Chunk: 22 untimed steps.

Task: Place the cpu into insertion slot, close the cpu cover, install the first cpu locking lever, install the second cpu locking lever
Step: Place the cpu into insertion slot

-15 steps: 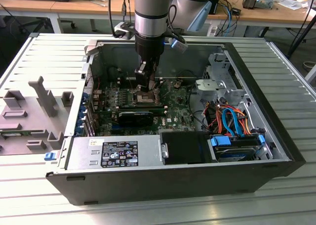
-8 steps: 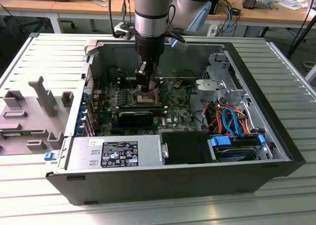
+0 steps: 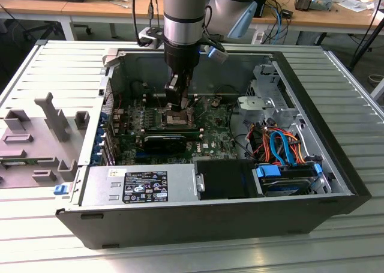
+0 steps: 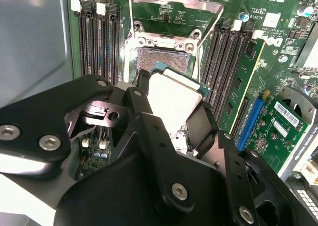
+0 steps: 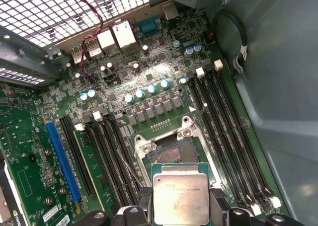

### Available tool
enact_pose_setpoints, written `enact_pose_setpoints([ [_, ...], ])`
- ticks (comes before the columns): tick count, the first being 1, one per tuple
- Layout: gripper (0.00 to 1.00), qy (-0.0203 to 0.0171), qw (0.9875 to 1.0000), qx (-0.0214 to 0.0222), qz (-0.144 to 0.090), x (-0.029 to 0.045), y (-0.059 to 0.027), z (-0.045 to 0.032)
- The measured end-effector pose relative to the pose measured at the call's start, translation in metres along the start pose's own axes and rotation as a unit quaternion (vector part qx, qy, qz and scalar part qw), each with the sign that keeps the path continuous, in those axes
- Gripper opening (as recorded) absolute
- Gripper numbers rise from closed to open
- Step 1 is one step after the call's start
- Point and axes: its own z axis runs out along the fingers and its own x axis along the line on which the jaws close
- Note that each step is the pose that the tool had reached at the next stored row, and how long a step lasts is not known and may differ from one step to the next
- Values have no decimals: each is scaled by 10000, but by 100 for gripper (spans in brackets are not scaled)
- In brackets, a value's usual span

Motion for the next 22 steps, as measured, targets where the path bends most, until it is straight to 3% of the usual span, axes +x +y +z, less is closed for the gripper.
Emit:
enact_pose_setpoints([
  [22, 54, -1, 9999, 2, -156, 0, 0, 0],
])
